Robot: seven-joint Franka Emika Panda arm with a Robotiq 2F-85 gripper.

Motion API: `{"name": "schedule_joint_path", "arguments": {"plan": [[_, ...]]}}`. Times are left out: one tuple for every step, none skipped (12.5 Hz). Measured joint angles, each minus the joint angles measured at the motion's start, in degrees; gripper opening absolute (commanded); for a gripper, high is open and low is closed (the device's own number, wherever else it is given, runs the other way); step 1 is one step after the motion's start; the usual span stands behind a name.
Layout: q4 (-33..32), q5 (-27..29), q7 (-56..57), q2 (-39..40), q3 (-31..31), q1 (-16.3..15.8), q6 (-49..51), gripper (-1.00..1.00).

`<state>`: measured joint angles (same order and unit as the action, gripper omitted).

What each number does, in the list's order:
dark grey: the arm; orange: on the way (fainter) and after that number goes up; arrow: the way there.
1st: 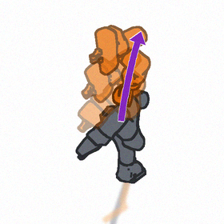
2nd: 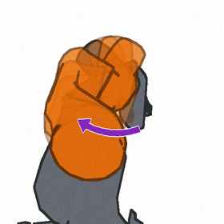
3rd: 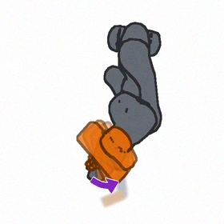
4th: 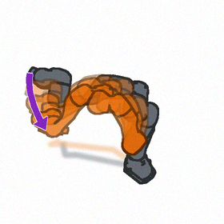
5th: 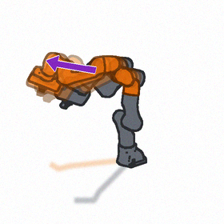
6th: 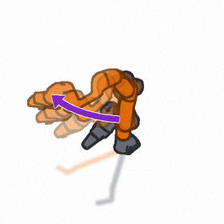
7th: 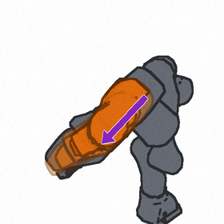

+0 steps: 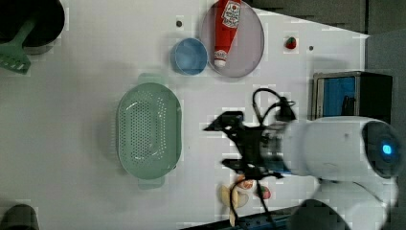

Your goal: Drag strainer left to right.

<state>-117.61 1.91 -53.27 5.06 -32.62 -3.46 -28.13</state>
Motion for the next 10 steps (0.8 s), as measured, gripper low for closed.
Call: {"name": "schedule_joint_path", "arguments": {"plan": [[0.67,-0.17,-3.61,2.15,-0.95,-0.06,-2.7,1.0],[1.34,-1.17,-6.88,4.41,-1.68,-0.13,-4.49,1.0],[1.45,-2.46,-9.34,6.32,-2.24,0.06,-5.05,1.0],[1.01,-2.41,-11.36,7.71,-1.9,-0.16,-6.17,1.0],[-0.56,-1.45,-13.54,8.5,-1.23,-0.28,-8.99,1.0],[-2.01,-2.05,-15.55,9.97,-1.48,0.4,-13.19,1.0],[-2.91,-2.97,-16.73,12.03,-1.04,0.44,-15.57,1.0],[-3.69,-2.36,-17.29,14.21,-0.2,0.13,-18.93,1.0],[-3.69,-2.65,-17.35,16.88,0.08,0.22,-23.01,1.0],[-3.58,-3.6,-17.63,19.02,1.23,-0.2,-25.05,1.0]]}}
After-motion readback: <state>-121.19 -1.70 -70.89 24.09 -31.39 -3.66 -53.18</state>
